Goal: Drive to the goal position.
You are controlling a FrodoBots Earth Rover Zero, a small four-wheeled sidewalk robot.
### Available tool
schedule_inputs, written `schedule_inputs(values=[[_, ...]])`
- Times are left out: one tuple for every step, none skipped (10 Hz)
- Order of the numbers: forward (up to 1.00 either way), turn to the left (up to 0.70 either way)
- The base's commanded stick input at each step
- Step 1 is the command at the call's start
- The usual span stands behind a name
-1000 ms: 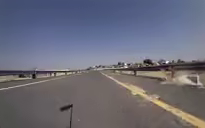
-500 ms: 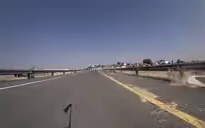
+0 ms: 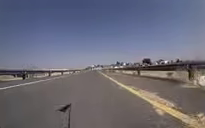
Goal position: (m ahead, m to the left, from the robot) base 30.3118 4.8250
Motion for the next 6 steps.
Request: schedule_inputs(values=[[1.0,0.0],[1.0,0.0],[1.0,0.0],[1.0,0.0],[1.0,0.0],[1.0,0.02]])
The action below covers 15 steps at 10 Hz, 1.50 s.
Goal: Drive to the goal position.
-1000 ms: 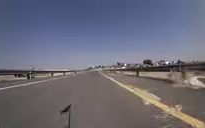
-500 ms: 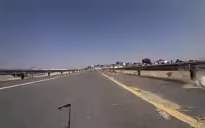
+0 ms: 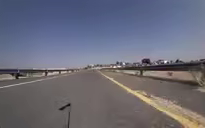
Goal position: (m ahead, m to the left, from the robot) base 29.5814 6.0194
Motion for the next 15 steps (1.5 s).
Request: schedule_inputs(values=[[1.0,0.01],[1.0,0.0],[1.0,0.0],[1.0,0.0],[1.0,0.0],[1.0,0.0],[1.0,0.0],[1.0,0.0],[1.0,0.0],[1.0,0.01],[1.0,0.04],[1.0,0.12],[1.0,0.28],[1.0,0.28],[1.0,0.0]])
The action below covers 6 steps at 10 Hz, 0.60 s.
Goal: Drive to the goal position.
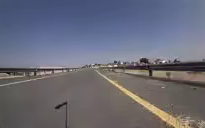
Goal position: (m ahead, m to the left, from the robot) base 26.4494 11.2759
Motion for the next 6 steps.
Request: schedule_inputs(values=[[1.0,0.0],[1.0,0.01],[1.0,0.02],[1.0,0.02],[1.0,0.03],[1.0,0.02]])
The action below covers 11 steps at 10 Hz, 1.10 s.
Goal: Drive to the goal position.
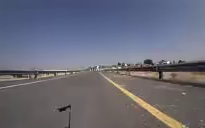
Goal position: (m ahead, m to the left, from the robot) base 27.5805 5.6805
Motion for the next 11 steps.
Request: schedule_inputs(values=[[1.0,0.02],[1.0,0.02],[1.0,0.02],[1.0,0.03],[1.0,0.03],[1.0,0.04],[1.0,0.16],[1.0,0.38],[1.0,0.16],[1.0,0.01],[1.0,0.02]])
